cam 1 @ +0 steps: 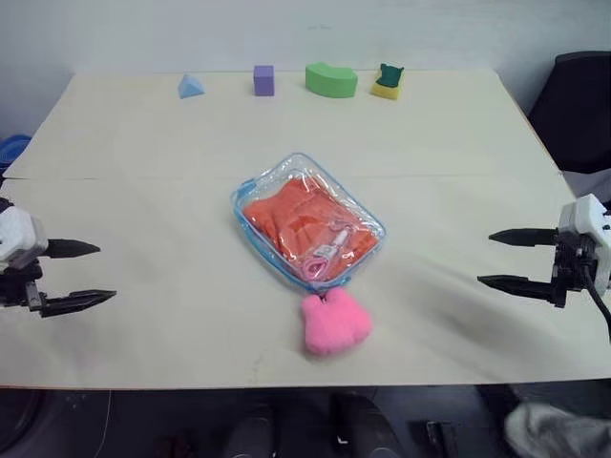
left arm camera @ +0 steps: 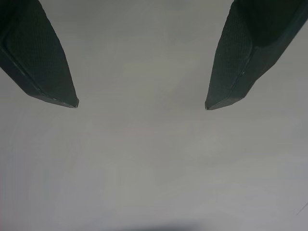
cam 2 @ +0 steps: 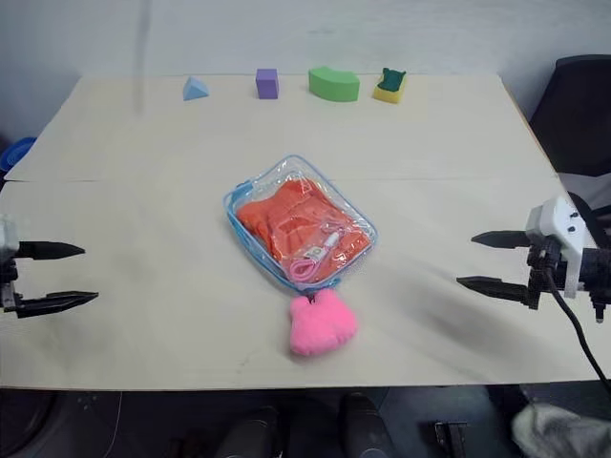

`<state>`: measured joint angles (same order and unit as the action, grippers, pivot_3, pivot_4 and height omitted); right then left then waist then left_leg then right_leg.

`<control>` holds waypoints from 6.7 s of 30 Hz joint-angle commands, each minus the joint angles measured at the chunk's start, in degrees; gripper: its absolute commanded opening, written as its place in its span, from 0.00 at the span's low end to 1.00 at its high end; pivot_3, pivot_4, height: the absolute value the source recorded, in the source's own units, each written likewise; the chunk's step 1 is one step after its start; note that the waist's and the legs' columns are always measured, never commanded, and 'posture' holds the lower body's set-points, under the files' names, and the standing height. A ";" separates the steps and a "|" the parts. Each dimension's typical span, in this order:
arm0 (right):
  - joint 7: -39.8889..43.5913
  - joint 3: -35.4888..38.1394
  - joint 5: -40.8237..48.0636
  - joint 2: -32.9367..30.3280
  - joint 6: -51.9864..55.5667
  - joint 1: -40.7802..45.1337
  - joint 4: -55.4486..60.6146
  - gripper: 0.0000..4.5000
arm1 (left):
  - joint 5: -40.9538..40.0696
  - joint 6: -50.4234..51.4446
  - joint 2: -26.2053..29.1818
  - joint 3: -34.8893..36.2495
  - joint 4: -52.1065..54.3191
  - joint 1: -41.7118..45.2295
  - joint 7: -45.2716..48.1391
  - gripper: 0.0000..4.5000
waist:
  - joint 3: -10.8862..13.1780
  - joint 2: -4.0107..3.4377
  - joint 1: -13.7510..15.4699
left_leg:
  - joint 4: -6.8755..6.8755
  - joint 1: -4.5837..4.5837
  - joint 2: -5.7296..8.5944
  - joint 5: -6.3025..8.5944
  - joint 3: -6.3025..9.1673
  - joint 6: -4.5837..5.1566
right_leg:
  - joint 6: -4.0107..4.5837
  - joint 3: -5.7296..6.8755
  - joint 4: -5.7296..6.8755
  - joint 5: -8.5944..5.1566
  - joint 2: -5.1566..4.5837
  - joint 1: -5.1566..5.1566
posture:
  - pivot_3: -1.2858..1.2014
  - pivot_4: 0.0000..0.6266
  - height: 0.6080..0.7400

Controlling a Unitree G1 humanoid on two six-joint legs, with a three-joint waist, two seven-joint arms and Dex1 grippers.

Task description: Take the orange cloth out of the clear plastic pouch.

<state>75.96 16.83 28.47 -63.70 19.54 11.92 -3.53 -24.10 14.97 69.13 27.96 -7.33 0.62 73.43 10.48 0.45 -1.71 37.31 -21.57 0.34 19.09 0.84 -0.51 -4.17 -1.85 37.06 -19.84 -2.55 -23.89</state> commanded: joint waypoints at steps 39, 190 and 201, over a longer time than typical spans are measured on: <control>-17.87 -31.13 -32.84 25.17 -33.03 29.63 -3.56 0.96 | -13.76 23.67 -10.45 -18.73 24.47 22.23 -5.92 1.00 | 0.00 0.02 -0.22 | 0.81 0.22 0.02 -0.20 0.04 -0.22 | -0.03 -0.07 0.94 0.02 0.13 0.15 | 0.52 0.24 1.00; -41.16 2.19 -7.36 11.51 28.17 13.50 11.62 0.97 | 3.70 3.20 -27.55 -32.38 -0.17 46.94 -1.36 1.00 | -0.07 0.21 0.16 | 0.98 0.21 0.08 -0.19 0.06 -0.08 | -0.07 -0.18 1.18 0.04 0.21 0.17 | 0.52 0.24 1.00; -12.39 -3.56 13.89 1.70 28.88 14.15 33.07 0.97 | 30.69 -43.71 -24.53 -42.68 -48.04 63.73 -4.15 1.00 | -0.03 0.27 0.46 | 0.98 0.14 0.07 -0.17 0.10 -0.04 | -0.16 -0.06 0.91 0.09 0.22 0.20 | 0.52 0.24 1.00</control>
<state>63.31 12.97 40.61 -61.95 48.18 25.32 27.35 3.78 -23.29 44.56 -14.02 -52.14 62.37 70.68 10.45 0.72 -1.25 38.34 -21.51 0.46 18.94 0.93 -0.52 -4.39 -1.92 37.93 -19.71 -2.40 -23.71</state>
